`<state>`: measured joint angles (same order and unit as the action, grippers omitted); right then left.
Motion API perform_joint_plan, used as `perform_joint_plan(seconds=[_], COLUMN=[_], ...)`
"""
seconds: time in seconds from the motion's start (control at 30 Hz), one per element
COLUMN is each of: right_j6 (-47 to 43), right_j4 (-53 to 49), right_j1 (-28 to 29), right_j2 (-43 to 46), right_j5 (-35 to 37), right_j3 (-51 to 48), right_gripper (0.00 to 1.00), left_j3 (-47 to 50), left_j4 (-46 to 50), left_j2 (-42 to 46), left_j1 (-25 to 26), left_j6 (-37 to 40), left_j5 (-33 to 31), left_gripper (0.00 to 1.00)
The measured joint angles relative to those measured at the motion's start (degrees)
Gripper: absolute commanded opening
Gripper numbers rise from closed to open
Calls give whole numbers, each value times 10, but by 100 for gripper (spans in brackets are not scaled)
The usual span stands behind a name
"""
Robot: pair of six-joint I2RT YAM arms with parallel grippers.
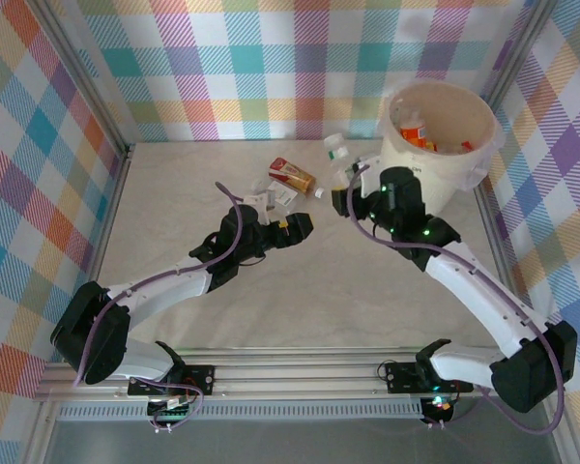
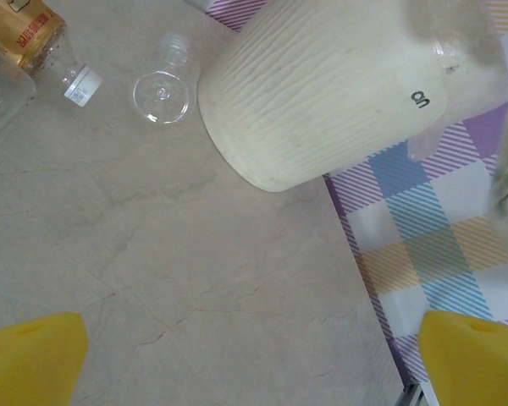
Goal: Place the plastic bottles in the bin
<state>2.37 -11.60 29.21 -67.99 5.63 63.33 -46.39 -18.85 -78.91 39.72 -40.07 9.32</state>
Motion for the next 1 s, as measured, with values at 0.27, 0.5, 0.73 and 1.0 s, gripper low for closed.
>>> perform_joint_plan(seconds=[0.27, 0.5, 0.73, 1.0], right_j6=[-16, -11, -23, -93], right_j4=[0, -47, -98, -146], right_j1=[-146, -276, -364, -428], right_j2=[-36, -122, -182, -263], right_j5=[-79, -172, -230, -276], right_j3=[101, 206, 291, 384], right_gripper=[38, 42, 48, 55], left_j3=[-2, -2, 2, 36], left_j4=[0, 5, 11, 27], left_j2=[0, 5, 27, 82], left_j1=[0, 1, 3, 3], left_j6=[-9, -10, -8, -6], left_j5=[-9, -20, -26, -52], left_gripper=[100, 100, 100, 100])
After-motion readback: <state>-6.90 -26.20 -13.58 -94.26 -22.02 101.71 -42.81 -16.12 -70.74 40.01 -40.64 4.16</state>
